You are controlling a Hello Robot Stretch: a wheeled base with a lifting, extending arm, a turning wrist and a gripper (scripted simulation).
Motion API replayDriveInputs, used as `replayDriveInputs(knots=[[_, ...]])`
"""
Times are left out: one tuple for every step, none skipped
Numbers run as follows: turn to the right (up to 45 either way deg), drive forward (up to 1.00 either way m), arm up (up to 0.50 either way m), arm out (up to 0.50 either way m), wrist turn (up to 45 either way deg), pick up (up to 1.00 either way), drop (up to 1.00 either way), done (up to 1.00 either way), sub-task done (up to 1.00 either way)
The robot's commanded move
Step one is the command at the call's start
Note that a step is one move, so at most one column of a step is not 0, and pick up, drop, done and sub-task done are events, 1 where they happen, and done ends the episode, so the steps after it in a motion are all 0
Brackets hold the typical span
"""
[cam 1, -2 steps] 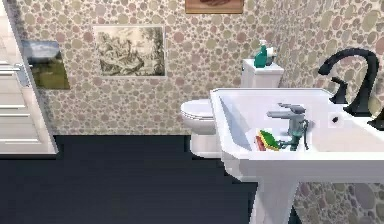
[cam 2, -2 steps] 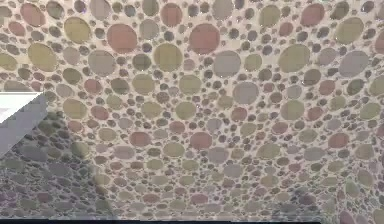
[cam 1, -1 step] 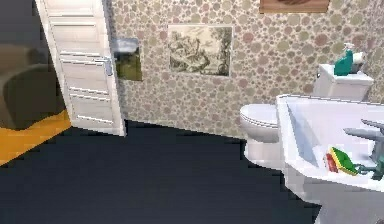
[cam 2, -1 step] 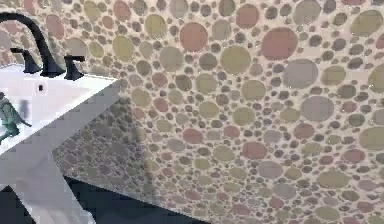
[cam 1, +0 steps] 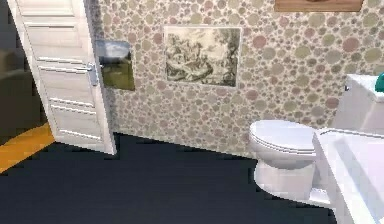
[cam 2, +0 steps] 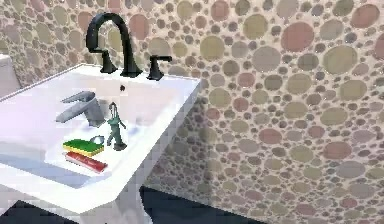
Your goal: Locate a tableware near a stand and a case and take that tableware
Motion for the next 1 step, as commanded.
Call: replayDriveInputs(knots=[[-45.0, 0.00, 0.00, 0.00, 0.0, 0.00, 0.00, 0.00, 0.00]])
